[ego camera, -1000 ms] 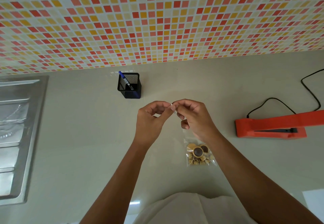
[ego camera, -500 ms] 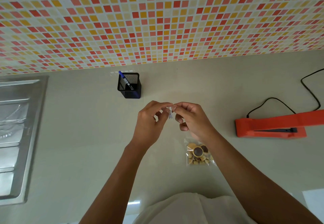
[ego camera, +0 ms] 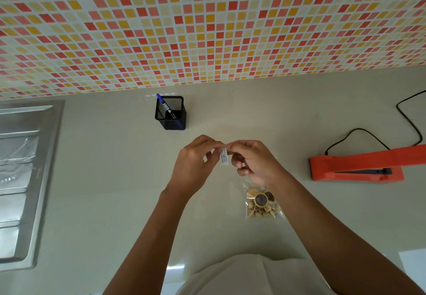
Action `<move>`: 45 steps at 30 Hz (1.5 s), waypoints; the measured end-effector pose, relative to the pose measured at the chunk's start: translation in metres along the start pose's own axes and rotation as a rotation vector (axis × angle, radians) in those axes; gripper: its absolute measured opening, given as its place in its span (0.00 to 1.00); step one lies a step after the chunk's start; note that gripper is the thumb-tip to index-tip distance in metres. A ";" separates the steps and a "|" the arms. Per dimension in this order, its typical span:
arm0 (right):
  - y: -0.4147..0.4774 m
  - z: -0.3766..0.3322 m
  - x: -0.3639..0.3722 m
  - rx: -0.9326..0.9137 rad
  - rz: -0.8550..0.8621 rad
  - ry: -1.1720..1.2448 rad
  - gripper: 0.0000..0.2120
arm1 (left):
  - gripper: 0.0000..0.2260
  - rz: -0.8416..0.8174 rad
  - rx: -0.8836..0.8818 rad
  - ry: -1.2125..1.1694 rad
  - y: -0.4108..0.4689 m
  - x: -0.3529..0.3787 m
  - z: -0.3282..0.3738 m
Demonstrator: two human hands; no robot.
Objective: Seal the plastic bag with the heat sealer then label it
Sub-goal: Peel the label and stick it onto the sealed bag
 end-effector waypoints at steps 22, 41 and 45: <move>0.061 0.044 -0.015 0.069 0.164 -0.375 0.08 | 0.05 -0.047 -0.665 -0.340 -0.035 0.028 -0.076; 0.033 0.036 -0.043 -0.047 0.252 -0.369 0.17 | 0.04 -0.083 -0.810 -0.472 -0.064 0.080 -0.092; 0.009 0.037 -0.060 -0.018 0.177 -0.372 0.13 | 0.05 -0.120 -0.795 -0.473 -0.062 0.102 -0.082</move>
Point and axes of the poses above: each hand's wrist, its own y-axis towards the middle knuckle, its own x-axis out of the palm, z = x × y, the point moved 10 cm from there along y, towards the middle knuckle, and after that the axes turned 5 degrees about y, right-handed, at the moved point
